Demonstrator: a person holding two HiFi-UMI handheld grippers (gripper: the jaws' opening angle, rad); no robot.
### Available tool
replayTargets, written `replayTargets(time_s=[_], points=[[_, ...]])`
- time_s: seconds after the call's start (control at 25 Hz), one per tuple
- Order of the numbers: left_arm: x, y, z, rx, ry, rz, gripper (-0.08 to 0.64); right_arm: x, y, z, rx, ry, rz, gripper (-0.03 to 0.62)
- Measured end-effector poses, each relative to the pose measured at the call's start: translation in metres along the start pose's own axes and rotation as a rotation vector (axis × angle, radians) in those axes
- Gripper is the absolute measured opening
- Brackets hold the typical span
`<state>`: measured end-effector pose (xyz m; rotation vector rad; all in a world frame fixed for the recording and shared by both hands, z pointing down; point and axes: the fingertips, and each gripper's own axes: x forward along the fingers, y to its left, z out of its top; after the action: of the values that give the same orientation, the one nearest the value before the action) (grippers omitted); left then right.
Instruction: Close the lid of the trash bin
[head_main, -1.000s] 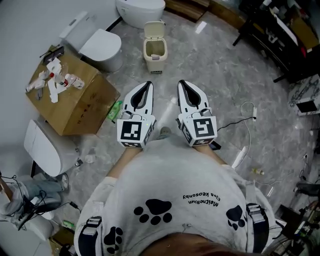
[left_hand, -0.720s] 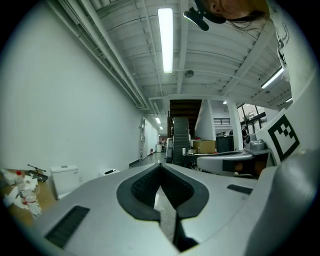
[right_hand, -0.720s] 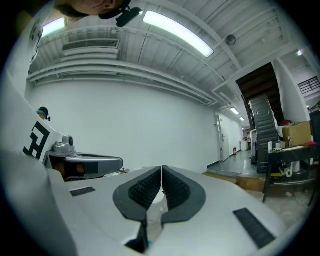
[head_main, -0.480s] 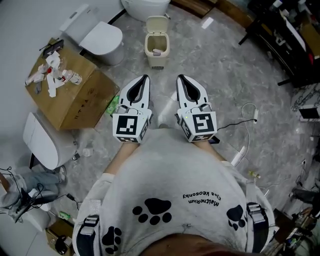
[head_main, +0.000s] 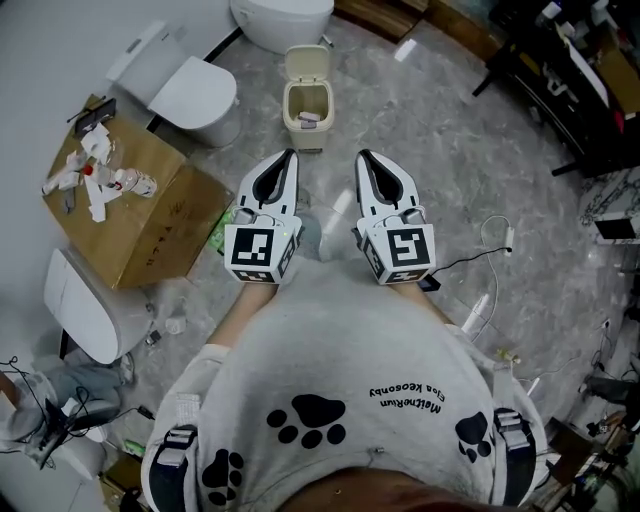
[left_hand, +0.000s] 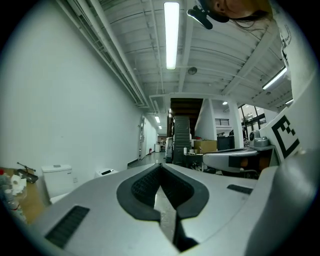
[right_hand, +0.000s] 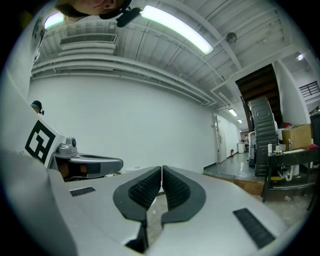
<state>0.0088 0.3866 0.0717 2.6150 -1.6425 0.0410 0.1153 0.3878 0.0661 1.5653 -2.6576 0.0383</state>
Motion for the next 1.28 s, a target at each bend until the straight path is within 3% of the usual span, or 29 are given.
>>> replayTargets(time_s=[0.4, 0.6, 0.92, 1.28], points=[[0.122, 0.105, 0.001, -0.012, 0.027, -0.014, 0.018, 0.154, -0.039, 0.002, 0.010, 0.035, -0.006, 0.032], [0.178, 0.154, 0.002, -0.014, 0.047, -0.051, 0.018, 0.221, -0.061, 0.003, 0.020, 0.059, -0.048, 0.032], [0.260, 0.206, -0.005, -0.004, 0.066, -0.126, 0.018, 0.303, -0.096, -0.007, 0.043, 0.081, -0.111, 0.032], [0.298, 0.231, -0.022, -0.030, 0.107, -0.135, 0.018, 0.344, -0.115, -0.025, 0.058, 0.134, -0.117, 0.032]])
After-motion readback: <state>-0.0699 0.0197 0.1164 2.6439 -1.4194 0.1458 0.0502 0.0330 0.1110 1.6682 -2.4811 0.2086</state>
